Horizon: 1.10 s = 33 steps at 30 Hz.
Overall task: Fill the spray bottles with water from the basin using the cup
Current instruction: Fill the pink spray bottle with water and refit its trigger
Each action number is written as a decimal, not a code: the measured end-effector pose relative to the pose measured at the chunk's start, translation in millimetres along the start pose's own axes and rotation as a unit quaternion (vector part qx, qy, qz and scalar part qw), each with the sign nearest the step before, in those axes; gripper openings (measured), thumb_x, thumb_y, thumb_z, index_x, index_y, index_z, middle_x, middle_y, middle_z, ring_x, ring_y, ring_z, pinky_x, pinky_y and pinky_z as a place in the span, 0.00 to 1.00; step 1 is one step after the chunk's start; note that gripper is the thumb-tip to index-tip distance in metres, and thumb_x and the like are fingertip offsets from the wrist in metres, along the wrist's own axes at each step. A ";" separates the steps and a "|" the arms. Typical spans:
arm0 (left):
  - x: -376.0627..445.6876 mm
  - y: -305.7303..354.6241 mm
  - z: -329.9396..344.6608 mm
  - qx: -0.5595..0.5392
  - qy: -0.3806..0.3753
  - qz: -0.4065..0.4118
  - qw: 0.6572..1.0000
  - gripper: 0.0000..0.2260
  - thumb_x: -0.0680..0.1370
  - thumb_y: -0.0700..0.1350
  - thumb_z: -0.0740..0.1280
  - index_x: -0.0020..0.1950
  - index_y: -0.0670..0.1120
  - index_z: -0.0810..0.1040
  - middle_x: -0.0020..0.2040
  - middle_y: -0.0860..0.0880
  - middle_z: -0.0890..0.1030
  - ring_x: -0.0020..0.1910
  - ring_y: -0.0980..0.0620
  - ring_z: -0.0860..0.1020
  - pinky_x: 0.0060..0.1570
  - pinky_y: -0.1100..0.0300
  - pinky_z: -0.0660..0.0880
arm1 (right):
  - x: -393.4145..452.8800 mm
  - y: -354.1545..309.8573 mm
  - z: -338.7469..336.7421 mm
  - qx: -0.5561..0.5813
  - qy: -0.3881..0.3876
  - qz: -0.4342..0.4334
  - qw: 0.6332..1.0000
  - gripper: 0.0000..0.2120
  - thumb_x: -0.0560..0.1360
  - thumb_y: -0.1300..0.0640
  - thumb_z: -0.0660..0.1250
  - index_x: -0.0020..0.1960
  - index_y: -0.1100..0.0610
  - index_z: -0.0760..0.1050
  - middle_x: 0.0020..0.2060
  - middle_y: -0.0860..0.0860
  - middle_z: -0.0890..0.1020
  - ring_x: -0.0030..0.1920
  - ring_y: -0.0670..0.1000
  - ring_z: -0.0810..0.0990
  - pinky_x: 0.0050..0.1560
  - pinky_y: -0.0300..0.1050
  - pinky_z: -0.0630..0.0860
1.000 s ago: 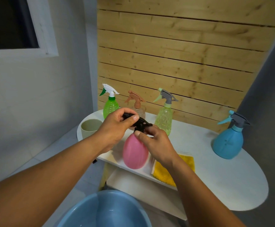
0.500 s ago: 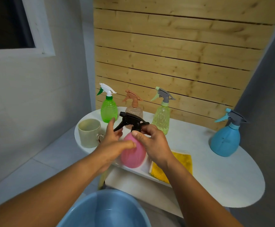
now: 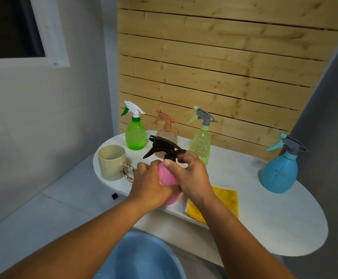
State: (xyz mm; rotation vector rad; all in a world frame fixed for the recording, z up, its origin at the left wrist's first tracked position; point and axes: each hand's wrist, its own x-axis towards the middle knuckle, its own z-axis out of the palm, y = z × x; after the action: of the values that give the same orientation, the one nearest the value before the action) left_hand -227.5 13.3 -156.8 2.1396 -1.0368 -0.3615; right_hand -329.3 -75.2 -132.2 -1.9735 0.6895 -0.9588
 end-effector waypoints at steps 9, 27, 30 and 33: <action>6.1 -5.5 -2.4 -0.053 -0.032 0.037 0.997 0.44 0.58 0.61 0.80 0.71 0.61 0.68 0.58 0.51 0.76 0.58 0.49 0.79 0.56 0.48 0.80 | -0.5 3.4 0.1 0.011 0.020 0.006 1.000 0.08 0.74 0.49 0.76 0.48 0.41 0.79 0.50 0.37 0.76 0.56 0.42 0.77 0.57 0.40 0.74; -3.2 2.8 4.5 0.029 -0.016 0.020 0.999 0.44 0.64 0.63 0.79 0.74 0.57 0.61 0.60 0.51 0.63 0.67 0.46 0.67 0.64 0.52 0.71 | -5.3 1.1 -1.6 0.005 0.030 0.030 0.999 0.09 0.73 0.47 0.77 0.52 0.41 0.81 0.54 0.42 0.77 0.57 0.42 0.77 0.61 0.46 0.76; -1.2 -8.5 6.4 -0.098 -0.083 0.026 0.991 0.47 0.64 0.51 0.81 0.77 0.59 0.58 0.67 0.52 0.67 0.68 0.48 0.71 0.64 0.50 0.77 | -5.5 2.0 -2.0 0.007 0.028 0.028 0.999 0.11 0.73 0.47 0.77 0.54 0.44 0.82 0.54 0.42 0.77 0.58 0.42 0.77 0.62 0.47 0.76; -1.6 -14.6 1.7 -0.120 -0.078 0.048 0.989 0.47 0.63 0.49 0.84 0.75 0.61 0.62 0.61 0.54 0.76 0.59 0.52 0.79 0.54 0.53 0.81 | -6.1 1.4 0.6 0.008 0.037 0.033 0.999 0.10 0.72 0.47 0.77 0.52 0.41 0.81 0.54 0.42 0.77 0.58 0.43 0.78 0.62 0.48 0.76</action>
State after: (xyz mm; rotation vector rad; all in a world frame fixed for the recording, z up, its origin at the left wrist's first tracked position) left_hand -221.1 19.8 -168.4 1.8635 -1.1199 -0.5831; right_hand -332.4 -71.1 -135.9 -1.8968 0.7814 -0.9995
